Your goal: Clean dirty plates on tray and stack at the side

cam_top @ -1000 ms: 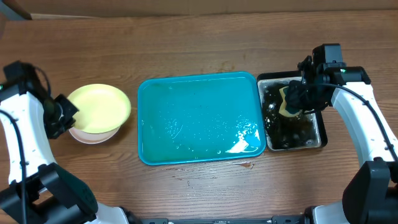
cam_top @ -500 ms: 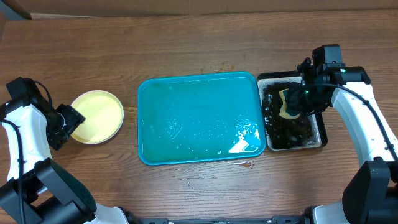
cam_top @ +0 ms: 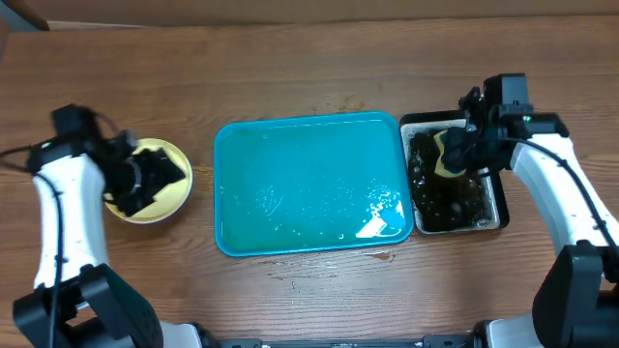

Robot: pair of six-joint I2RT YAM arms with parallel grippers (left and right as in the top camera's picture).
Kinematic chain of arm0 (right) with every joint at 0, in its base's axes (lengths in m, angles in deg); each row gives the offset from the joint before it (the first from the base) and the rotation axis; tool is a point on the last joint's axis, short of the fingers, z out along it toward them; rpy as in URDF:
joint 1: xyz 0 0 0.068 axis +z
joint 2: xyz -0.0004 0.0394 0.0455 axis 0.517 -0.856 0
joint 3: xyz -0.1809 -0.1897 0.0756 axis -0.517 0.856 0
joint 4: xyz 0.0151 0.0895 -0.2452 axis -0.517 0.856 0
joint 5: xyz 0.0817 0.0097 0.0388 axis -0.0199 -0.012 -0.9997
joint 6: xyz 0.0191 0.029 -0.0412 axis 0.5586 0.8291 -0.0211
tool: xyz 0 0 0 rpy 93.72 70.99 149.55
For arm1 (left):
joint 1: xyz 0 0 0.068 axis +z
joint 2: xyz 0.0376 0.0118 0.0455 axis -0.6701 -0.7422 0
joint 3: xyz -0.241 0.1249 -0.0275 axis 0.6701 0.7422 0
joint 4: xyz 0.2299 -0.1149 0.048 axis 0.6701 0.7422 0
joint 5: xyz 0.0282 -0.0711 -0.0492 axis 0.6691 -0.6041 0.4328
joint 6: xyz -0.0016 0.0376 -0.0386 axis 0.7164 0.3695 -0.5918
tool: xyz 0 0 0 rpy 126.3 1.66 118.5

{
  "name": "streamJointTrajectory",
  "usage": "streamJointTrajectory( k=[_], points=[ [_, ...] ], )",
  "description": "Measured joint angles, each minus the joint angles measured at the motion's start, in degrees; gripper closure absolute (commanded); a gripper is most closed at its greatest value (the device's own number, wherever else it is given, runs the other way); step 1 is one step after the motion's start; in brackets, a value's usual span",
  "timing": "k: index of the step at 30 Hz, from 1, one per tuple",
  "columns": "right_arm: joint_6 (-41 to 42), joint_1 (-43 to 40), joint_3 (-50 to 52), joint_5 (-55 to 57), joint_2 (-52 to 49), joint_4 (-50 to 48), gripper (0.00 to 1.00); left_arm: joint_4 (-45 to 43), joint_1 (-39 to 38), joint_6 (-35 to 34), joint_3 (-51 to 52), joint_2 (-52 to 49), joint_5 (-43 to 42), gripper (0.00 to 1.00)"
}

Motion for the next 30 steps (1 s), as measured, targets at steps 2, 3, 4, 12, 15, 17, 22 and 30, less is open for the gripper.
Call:
streamJointTrajectory(
  k=[2,3,4,12,15,17,22,30],
  points=[
    [-1.36,0.35,3.39,0.02,-0.11,-3.17,0.88,1.33,-3.87,1.66,0.00,0.00,-0.68,0.00],
    [-1.84,0.52,5.33,0.17,-0.31,-5.27,0.88,1.84,-5.75,2.23,0.00,0.00,-0.94,0.00],
    [-2.21,0.66,6.99,0.39,-0.61,-7.21,0.88,2.27,-7.56,2.89,0.00,0.00,-1.25,0.00],
    [-3.04,0.74,13.18,0.50,-5.62,-13.75,0.86,2.91,-16.94,3.50,0.00,0.00,-1.57,0.00],
    [-3.15,0.74,13.16,0.33,-5.79,-13.68,0.87,2.95,-18.34,3.50,0.00,0.00,-1.57,0.00],
    [-2.80,0.74,12.72,0.20,-5.79,-12.55,0.88,3.08,-18.67,3.45,0.00,0.00,-1.64,0.00],
    [-2.23,0.74,7.74,0.11,-6.58,-1.42,0.89,3.61,-18.71,3.32,0.00,0.00,-1.75,0.00],
    [-2.10,0.74,-13.40,-1.44,-7.39,17.44,0.94,4.24,-18.71,3.30,0.00,0.00,-1.79,0.00]
  ],
)
